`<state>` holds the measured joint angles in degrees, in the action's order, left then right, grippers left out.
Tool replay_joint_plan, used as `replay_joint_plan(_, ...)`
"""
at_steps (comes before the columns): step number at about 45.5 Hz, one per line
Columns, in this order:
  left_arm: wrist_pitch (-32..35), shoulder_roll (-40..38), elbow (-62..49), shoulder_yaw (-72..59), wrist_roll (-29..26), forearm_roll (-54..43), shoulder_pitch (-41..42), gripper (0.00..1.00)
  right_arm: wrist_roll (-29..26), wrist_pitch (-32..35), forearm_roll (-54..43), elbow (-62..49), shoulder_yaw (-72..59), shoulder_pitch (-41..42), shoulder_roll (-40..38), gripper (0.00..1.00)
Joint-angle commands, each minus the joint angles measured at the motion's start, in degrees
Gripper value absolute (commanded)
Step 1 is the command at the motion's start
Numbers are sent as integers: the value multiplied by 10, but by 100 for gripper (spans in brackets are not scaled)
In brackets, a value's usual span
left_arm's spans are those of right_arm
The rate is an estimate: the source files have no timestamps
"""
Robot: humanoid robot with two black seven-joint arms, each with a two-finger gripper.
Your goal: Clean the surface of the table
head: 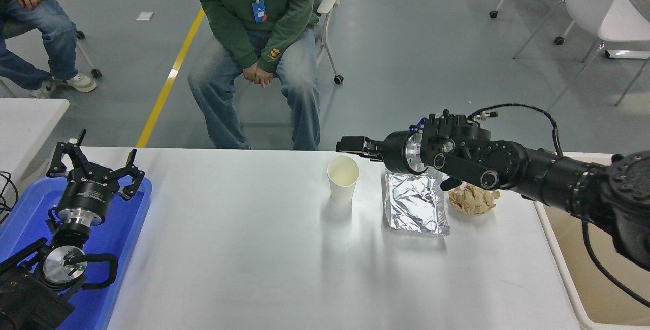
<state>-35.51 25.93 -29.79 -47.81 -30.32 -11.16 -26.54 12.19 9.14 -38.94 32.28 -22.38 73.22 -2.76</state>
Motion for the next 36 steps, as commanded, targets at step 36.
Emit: replay_joint_plan(36,0,0,0,0,0,0,0,100,-52,42,70,-74,-78,-10,28,100)
